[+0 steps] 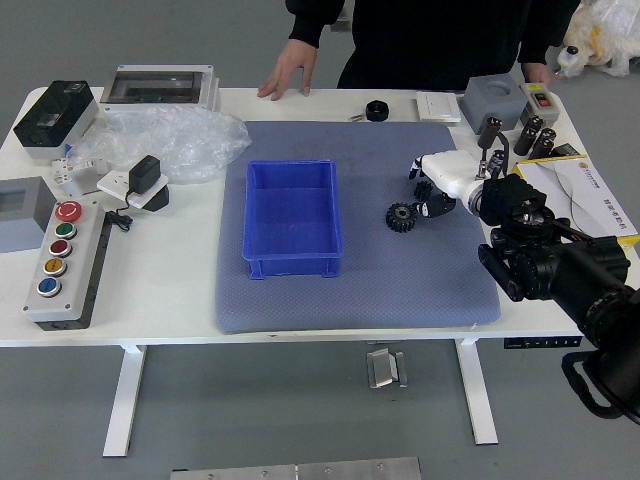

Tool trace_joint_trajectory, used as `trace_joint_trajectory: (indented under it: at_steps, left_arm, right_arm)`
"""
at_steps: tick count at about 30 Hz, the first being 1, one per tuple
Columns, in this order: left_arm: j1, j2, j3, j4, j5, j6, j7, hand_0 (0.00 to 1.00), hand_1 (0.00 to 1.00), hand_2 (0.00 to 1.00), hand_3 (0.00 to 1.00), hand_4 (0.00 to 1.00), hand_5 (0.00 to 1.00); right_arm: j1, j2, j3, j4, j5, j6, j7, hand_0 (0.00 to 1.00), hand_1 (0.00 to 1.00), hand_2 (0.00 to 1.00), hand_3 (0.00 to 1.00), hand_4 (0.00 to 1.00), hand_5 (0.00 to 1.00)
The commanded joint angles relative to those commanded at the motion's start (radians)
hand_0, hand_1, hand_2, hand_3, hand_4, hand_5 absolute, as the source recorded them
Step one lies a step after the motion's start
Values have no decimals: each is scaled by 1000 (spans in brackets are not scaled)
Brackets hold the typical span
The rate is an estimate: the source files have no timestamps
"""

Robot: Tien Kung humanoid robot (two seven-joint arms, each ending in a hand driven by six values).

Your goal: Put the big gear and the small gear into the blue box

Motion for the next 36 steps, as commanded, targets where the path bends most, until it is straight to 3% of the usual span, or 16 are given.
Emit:
trace_joint_trajectory:
  at_steps: [9,10,15,16,29,36]
  left_arm:
    - [-7,-2,5,0,4,-2,1,907,894,869,875,796,339]
    - [-7,-2,5,0,4,-2,1,907,892,869,875,795,339]
    - [-8,-3,8,0,3,-2,0,907,892,869,875,795,339]
    - [-8,-4,8,0,3,-2,0,907,893,869,875,795,339]
    - [-7,-6,10,0,2,-2,0,907,893,869,875,794,337]
    - [-7,-6,14,0,-4,-2,-1,907,893,869,874,795,341]
  right_arm:
    - [-3,2,38,-22,-27,-28,10,585,549,690,685,705,224]
    - [-4,2,42,-24,-30,-31,11,578,545,676,671,631,204]
    - [-12,6,78,-35,-54,-42,18,578,545,676,671,631,204]
    - [-13,7,86,-35,-61,-43,19,580,548,662,671,483,179]
    - [-24,29,247,-37,-106,-26,23,601,562,661,671,448,181]
    - [-25,35,250,-37,-106,-36,23,591,541,640,667,448,177]
